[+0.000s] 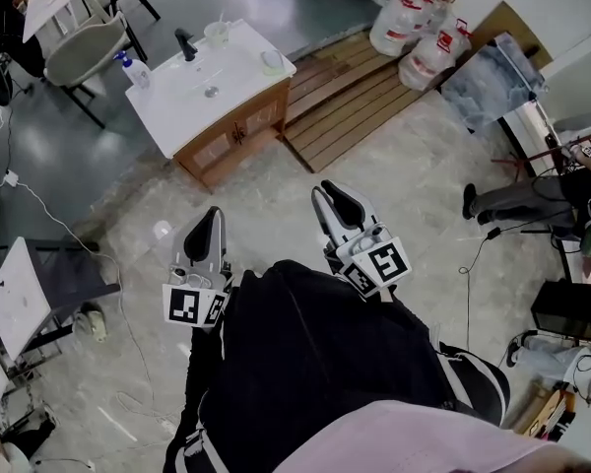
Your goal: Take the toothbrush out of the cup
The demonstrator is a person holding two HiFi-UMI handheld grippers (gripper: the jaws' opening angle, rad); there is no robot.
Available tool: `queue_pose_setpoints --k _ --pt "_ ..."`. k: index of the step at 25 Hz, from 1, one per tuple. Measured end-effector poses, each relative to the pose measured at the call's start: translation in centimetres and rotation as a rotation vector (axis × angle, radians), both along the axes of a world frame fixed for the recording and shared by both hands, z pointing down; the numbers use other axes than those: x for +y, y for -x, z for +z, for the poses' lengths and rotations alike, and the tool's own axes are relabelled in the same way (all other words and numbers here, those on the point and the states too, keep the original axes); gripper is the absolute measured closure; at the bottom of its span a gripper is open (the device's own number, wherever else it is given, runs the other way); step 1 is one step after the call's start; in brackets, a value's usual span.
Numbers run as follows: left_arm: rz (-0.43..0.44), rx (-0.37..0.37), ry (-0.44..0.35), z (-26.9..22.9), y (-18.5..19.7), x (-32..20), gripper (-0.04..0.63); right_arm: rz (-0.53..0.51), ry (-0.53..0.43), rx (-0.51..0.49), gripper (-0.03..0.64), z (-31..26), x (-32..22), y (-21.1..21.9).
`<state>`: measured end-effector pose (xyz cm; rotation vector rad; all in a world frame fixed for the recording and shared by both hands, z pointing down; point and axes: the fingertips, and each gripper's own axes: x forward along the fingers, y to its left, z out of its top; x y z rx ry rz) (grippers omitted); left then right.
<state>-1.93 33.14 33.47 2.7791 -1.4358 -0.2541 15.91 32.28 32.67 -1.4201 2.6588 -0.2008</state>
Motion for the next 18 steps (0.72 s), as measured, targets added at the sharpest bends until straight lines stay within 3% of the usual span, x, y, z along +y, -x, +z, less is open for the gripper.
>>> queue_pose_setpoints --k 9,18 --pt "0.038 0.007 0.048 2.4 -3.2 -3.3 0.592 0.007 0.033 -0.006 0.54 2.1 -3.8 -2.1" --pt "0.076 0.015 0.014 3.9 0.5 -16.3 0.592 0.035 0.006 0.007 0.541 2.9 -15.6 1.9"
